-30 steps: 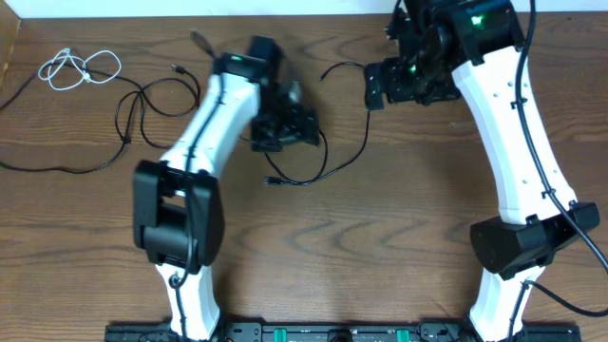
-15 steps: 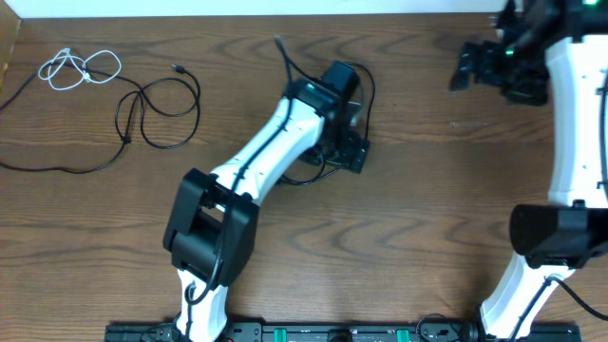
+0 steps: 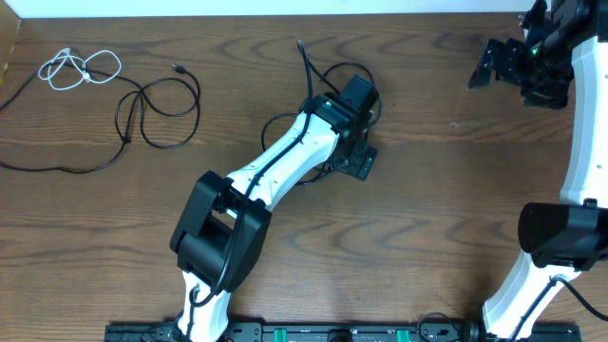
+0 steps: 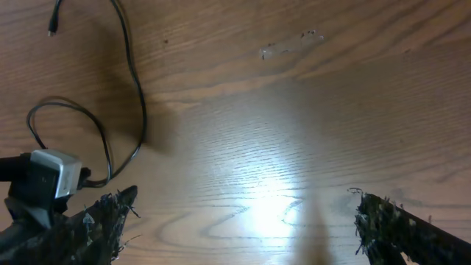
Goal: Untangle cables
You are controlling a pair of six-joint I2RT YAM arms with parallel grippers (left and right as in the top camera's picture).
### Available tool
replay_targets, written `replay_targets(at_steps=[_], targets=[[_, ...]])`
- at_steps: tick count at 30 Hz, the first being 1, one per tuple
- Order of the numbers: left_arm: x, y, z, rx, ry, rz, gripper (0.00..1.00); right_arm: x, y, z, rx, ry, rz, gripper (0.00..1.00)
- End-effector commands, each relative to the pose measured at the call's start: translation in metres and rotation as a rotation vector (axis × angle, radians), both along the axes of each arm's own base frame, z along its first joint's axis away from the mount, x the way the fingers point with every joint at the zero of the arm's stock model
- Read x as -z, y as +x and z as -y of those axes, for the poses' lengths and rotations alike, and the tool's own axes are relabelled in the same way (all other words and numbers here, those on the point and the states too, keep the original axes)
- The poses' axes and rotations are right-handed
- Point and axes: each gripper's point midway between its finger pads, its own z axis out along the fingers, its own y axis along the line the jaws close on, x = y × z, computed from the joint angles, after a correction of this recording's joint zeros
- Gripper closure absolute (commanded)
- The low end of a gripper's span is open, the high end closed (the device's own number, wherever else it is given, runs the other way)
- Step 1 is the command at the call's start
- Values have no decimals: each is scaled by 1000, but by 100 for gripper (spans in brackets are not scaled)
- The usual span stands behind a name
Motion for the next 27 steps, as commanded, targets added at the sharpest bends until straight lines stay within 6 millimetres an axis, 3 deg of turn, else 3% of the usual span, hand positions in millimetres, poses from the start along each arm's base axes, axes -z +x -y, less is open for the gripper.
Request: replay_targets(at_steps=[1,12,15,18,23,26,27], targets=[[14,-3,-1,29,28,0,13,-13,-5,-11,-14,11,30,1],[56,-4,2,67,68,-45,20,-13,-5,-16,-38,8,32,1],[59,-5,1,67,72,-51,33,-12,-5,-16,-37,9,31,1],[59,-3,2,66,68,-44,38,-12,-5,-16,-37,9,31,1],[54,-3,3,63,61,-36,70,-12,-5,-17,-39,9,31,1],[36,2,6,40,37,-11,92,-13,-5,-19,-44,9,32,1],[28,4,8,27,24,2,92,-13,-5,-19,-46,9,32,1]])
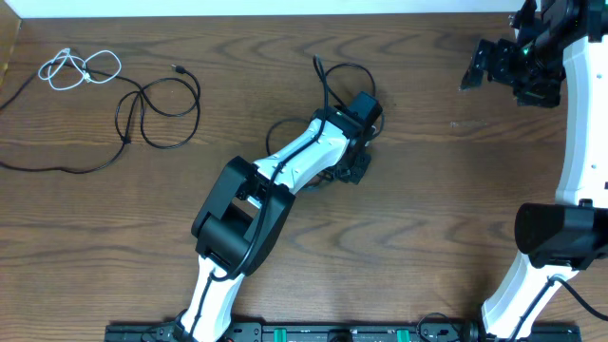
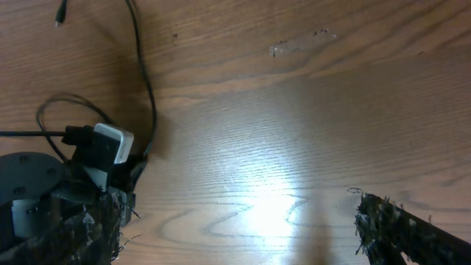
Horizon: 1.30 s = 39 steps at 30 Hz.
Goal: Untangle cables
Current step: 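Drag the center black cable toward the left edge with the left gripper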
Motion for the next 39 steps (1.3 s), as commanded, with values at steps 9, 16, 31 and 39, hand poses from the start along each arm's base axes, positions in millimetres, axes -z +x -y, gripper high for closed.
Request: replay_targets(at_steps=[9,16,31,39], targets=[[-169,18,12,-117,-267,289,92,-13,-5,-9,-19,9,32,1],[-315,8,-30,-237,-519,560,92,-12,-5,-11,-25,9,31,1],[-454,-38,-178,-687,-776,882,93,-12,-6,-29,-69,9,31,1],[-444,-38,-208,-849,-748,861,92,-12,-7,-39,-96,9,31,1]])
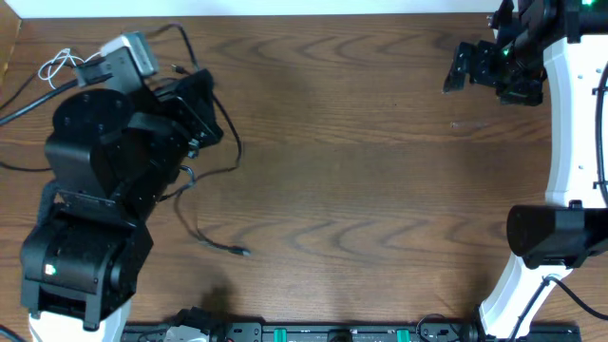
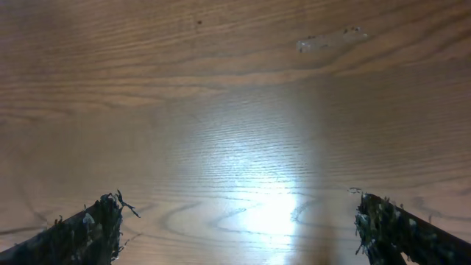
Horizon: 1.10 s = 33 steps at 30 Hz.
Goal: Untangle cables
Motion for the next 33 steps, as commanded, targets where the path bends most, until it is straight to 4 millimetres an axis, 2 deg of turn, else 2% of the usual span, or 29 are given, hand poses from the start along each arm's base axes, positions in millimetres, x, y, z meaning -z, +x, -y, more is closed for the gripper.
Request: replay_targets(at_steps=[1,4,7,12,18,23,24,25,29,33], targets=[[-7,0,-9,-47,-29,11,92,-12,-5,-9,-23,10,31,1],[-9,0,-13,-67,-25,21,92,-12,-6,-12,-28,10,31,1],[-12,-1,-29,-152,1,36,92,-12,-6,-12,-37,8,32,1],[-17,-4,-67,-318,106,65,93,-12,-6,-13,-52,-5,34,1],[-2,-12,-121,-507,144,-6,92,-12,-6,-13,-52,-5,34,1],[6,-25,-172,-687,150,-49,92,-12,-6,-13,-52,-5,34,1],[10,-31,-190,-761,141,-66,93,-12,-6,-13,-52,-5,34,1],[11,-35,-199,-795,134,-74,93,-12,-6,-13,-52,-5,34,1],[21,-55,-256,-1006,107,-120,92,-12,-6,-13,-53,-5,34,1],[40,-78,-313,-1197,96,-200,93,-12,-6,-15,-56,-5,34,1]])
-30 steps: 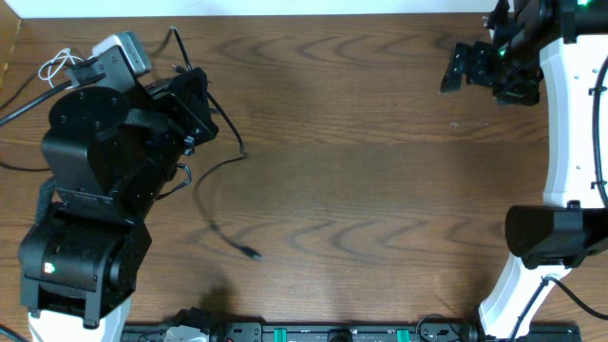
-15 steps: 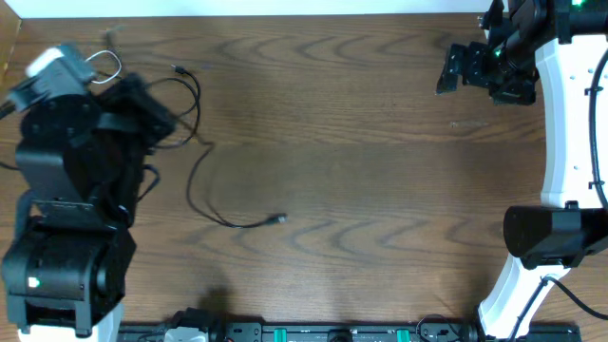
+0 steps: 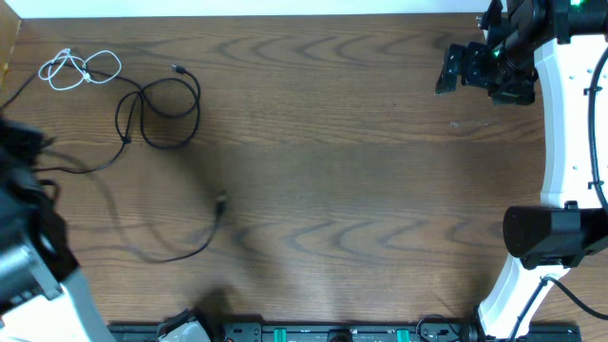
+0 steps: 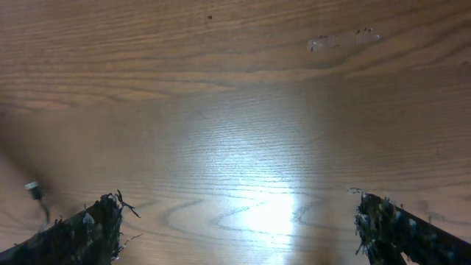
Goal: Untangle cables
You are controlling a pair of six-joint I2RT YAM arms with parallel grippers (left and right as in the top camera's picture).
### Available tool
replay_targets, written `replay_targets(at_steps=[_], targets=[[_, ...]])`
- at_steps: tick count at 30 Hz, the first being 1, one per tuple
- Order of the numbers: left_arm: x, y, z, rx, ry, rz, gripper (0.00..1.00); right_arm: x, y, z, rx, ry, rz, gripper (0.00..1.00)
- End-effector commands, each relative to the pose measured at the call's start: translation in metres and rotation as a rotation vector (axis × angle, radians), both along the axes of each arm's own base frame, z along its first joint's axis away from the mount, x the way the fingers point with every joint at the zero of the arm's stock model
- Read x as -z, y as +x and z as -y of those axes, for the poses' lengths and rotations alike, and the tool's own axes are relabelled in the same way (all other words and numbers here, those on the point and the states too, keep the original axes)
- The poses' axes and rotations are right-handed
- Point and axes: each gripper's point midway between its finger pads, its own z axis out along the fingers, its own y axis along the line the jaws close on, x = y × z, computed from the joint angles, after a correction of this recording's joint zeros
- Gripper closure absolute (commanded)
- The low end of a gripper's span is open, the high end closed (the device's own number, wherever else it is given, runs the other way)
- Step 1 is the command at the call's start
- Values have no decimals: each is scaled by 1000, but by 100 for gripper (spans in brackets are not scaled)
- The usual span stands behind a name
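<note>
A black cable (image 3: 195, 249) trails across the left half of the table in a blurred curve. Its free plug (image 3: 220, 201) also shows at the left edge of the right wrist view as the plug (image 4: 33, 188). The curve runs toward my left arm (image 3: 27, 223), a blurred mass at the far left edge; its gripper cannot be made out. A second black cable (image 3: 157, 112) lies looped at the back left, with a white cable (image 3: 81, 68) coiled beyond it. My right gripper (image 3: 456, 71) (image 4: 243, 235) hangs open and empty over bare wood at the back right.
The right arm's white links (image 3: 570, 142) run along the table's right side. A small pale scuff (image 4: 342, 40) marks the wood under the right gripper. A dark rail (image 3: 332, 332) lines the front edge.
My left arm was raised over the back-left cables; it is now at the far left edge. The trailing cable's plug has shifted left and back. My right gripper edged slightly left.
My left gripper was down on a black cable bundle at mid table, then still there with a strand raised. Later the arm was high over the back left with that cable trailing. Now the cable lies left of centre, apart from the looped one.
</note>
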Motion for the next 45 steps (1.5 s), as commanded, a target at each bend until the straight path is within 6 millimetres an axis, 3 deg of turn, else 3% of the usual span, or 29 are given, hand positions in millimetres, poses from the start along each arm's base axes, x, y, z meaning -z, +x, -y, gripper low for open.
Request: replay_targets(at_steps=[1,5,8,11,20,27,31,35,36,39,41,43,45], targets=[[18,-22,-46,-179,-27,-56,93,-12,-5,-4,-25,-1,33,1],[47,-49,-87,-382,-70,-153,92,-12,-6,-8,-34,-2,33,1],[67,-46,-98,-414,-91,-229,93,-12,-6,-10,-41,-2,33,1],[90,-31,-103,-386,-132,-287,92,-12,-6,-12,-46,-1,36,1],[172,-8,-100,-302,-326,-491,92,-13,-3,-13,-47,0,49,1],[219,-11,-98,-297,-431,-643,91,-13,-3,-15,-52,0,47,1],[237,-25,-93,-427,-547,-619,91,-13,-4,-19,-61,0,47,1],[262,-15,-75,-366,-727,-559,91,-13,-4,-22,-70,1,50,1],[268,-11,-71,-347,-762,-550,88,-13,-4,-23,-72,1,52,1],[284,-6,-63,-313,-834,-561,56,-13,-4,-26,-81,0,52,1],[292,-3,-60,-269,-851,-587,47,-13,-4,-28,-85,1,52,1],[297,-3,-59,-242,-854,-619,26,-13,-5,-30,-91,1,52,1],[300,-5,-58,-236,-864,-637,24,-13,-5,-32,-94,1,52,1]])
